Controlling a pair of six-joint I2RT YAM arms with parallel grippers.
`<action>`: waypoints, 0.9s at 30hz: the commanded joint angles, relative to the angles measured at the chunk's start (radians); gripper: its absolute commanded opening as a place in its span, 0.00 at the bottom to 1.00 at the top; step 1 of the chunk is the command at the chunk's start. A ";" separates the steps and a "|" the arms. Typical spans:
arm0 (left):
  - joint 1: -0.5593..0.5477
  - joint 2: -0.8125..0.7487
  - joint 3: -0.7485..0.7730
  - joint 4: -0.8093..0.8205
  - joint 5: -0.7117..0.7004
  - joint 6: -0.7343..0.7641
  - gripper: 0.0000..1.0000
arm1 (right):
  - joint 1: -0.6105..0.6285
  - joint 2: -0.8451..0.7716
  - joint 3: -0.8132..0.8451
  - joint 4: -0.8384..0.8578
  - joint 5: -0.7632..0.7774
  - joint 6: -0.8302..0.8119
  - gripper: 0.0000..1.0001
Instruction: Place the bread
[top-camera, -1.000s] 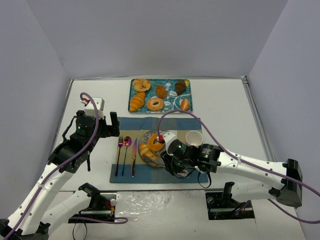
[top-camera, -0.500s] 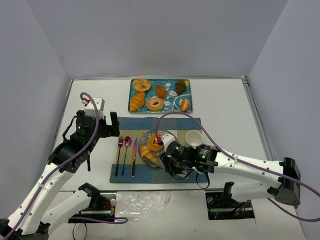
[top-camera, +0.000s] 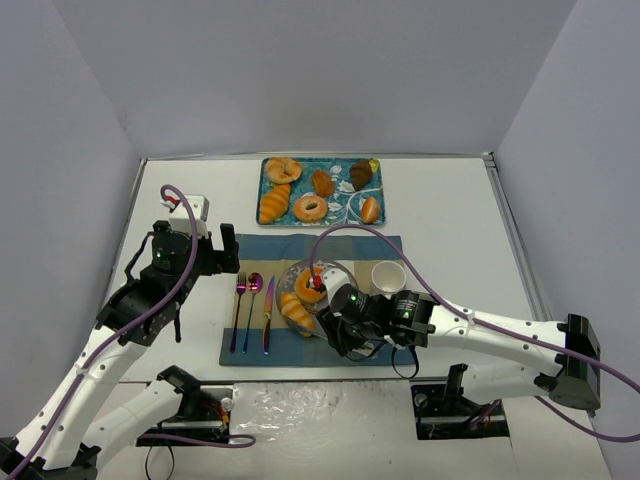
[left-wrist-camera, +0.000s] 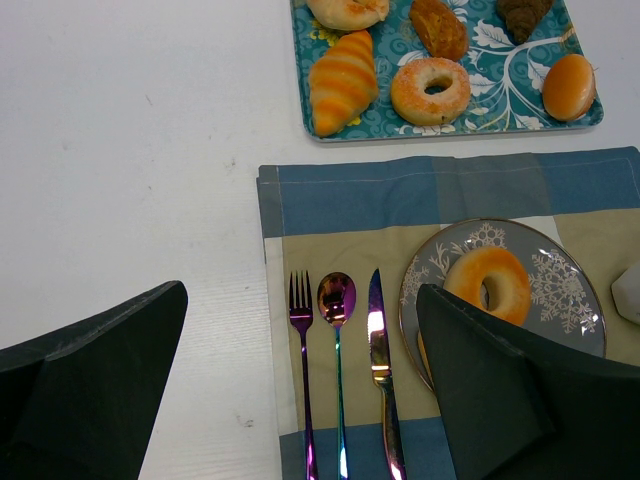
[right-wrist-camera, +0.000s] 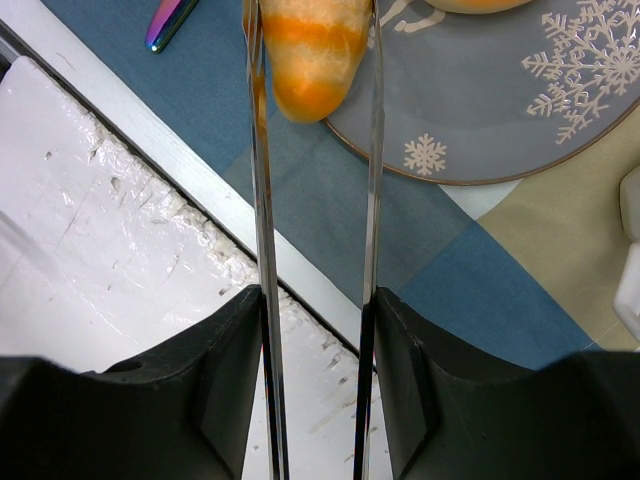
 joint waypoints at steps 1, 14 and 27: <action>-0.006 0.004 0.029 0.049 -0.008 0.011 0.97 | 0.012 -0.008 0.045 0.014 0.043 0.014 0.42; -0.006 0.004 0.029 0.047 -0.008 0.011 0.97 | 0.019 -0.010 0.057 0.005 0.054 0.016 0.44; -0.007 0.004 0.029 0.047 -0.010 0.011 0.97 | 0.024 -0.016 0.073 -0.002 0.065 0.020 0.50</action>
